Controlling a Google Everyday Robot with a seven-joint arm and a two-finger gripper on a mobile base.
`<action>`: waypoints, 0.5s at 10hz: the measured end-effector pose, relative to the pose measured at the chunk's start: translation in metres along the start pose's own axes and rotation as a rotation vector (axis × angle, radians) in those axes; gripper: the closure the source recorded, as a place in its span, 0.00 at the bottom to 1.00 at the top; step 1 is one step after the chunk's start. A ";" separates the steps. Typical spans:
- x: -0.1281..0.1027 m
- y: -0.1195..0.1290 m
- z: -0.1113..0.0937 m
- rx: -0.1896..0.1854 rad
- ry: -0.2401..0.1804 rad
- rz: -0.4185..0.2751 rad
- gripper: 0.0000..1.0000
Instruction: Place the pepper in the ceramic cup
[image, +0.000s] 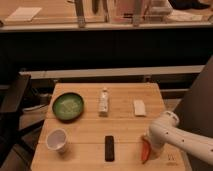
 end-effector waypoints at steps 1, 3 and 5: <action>0.000 0.001 -0.003 0.000 0.004 0.002 0.67; 0.000 0.002 -0.006 -0.003 0.007 0.006 0.85; 0.000 -0.003 -0.017 0.005 0.023 -0.001 0.99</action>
